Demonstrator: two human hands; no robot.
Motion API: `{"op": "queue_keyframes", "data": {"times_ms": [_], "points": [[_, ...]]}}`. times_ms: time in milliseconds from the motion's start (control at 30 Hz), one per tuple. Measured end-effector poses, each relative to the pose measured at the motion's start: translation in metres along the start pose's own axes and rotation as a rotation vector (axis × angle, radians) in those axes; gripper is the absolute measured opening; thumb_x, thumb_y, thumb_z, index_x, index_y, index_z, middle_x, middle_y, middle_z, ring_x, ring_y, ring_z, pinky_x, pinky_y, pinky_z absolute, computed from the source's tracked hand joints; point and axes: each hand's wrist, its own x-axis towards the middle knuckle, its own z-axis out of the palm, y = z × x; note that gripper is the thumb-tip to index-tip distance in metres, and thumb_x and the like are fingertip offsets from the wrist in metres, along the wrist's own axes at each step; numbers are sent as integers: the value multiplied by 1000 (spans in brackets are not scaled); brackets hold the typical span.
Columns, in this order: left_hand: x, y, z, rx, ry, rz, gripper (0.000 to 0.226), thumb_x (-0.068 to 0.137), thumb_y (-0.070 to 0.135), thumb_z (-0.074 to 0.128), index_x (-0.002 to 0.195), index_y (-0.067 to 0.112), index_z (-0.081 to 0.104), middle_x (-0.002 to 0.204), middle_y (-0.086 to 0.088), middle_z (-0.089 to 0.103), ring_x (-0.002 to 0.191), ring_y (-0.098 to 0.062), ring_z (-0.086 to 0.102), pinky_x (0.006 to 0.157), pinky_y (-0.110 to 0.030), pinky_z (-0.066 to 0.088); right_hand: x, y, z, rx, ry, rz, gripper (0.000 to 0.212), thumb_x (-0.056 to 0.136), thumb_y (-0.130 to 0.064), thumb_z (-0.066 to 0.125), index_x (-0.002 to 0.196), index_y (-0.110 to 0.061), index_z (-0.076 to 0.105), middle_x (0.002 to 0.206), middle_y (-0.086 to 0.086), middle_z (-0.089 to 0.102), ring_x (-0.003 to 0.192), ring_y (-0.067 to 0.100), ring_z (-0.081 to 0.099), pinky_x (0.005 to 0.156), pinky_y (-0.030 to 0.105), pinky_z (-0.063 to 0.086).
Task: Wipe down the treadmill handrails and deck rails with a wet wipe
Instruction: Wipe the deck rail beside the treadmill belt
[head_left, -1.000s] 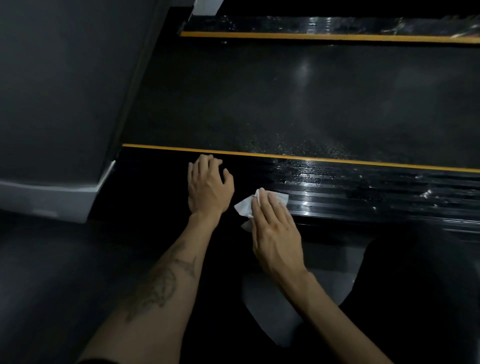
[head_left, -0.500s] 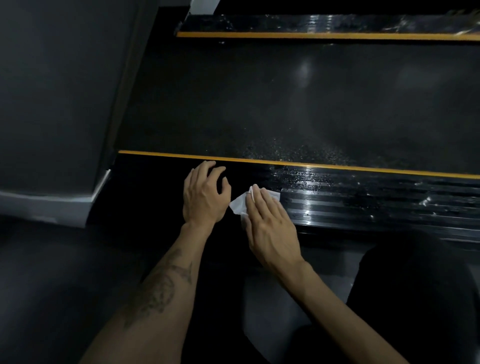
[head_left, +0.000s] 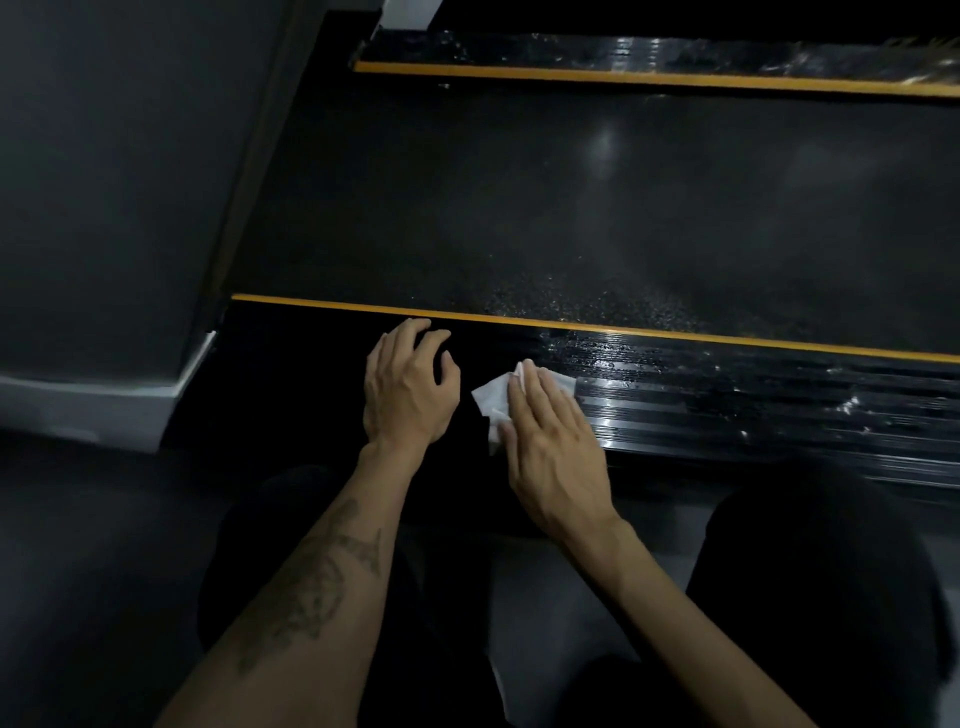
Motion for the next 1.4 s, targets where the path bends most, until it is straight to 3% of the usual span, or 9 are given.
{"op": "queue_keyframes", "data": {"times_ms": [133, 333, 533, 767, 900, 1033, 1267, 1400], "points": [[-1, -1, 2, 13, 0, 19, 31, 96, 22, 59, 124, 14, 69, 132, -5, 61, 124, -25, 57, 110, -50, 43, -22, 0, 5, -6, 104, 79, 58, 110, -34, 24, 153, 0, 42, 164, 17, 32, 154, 29, 28, 124, 41, 25], [-2, 1, -2, 29, -33, 30, 33, 98, 24, 57, 128, 14, 67, 135, -6, 60, 127, -26, 55, 111, -50, 41, 11, -5, -1, -42, -19, -32, 59, 112, -38, 18, 162, -7, 22, 171, 11, 14, 159, 22, 8, 128, 36, 11], [-2, 2, 0, 31, -35, 56, 35, 98, 25, 59, 130, 15, 68, 136, -8, 60, 128, -28, 54, 112, -50, 40, -11, -4, 3, 10, 62, 69, 56, 112, -33, 33, 157, 0, 34, 167, 17, 23, 156, 29, 20, 127, 40, 19], [-3, 2, -1, 31, -59, 70, 37, 98, 26, 58, 132, 16, 67, 137, -7, 59, 130, -26, 53, 114, -49, 38, 20, 3, -7, -79, -39, -38, 60, 112, -41, 16, 163, -8, 18, 171, 11, 12, 159, 23, 7, 128, 36, 11], [-5, 3, -1, -3, -29, 64, 35, 96, 23, 61, 129, 14, 69, 135, -7, 61, 128, -27, 55, 111, -50, 41, 3, -7, 0, -26, 2, 79, 61, 112, -39, 21, 161, -3, 21, 170, 16, 14, 159, 27, 10, 128, 40, 14], [-5, 4, -1, 3, -47, 59, 36, 99, 23, 58, 132, 15, 68, 138, -6, 59, 131, -25, 53, 112, -49, 40, 13, -12, 1, -43, -10, -17, 60, 112, -38, 21, 162, -5, 20, 171, 13, 14, 159, 26, 9, 128, 38, 13], [-6, 6, 0, -10, -18, 41, 34, 96, 22, 60, 128, 14, 70, 134, -6, 62, 127, -26, 56, 111, -48, 41, 8, -8, 4, -14, 4, 91, 62, 112, -41, 21, 162, -5, 20, 171, 15, 12, 159, 25, 7, 129, 39, 11], [-5, 5, 1, 1, -18, 43, 34, 97, 23, 59, 129, 15, 69, 134, -5, 61, 128, -25, 55, 111, -45, 40, 11, -8, 4, -38, -2, 15, 60, 112, -39, 21, 161, -5, 25, 170, 15, 17, 158, 27, 12, 127, 40, 16]]}}
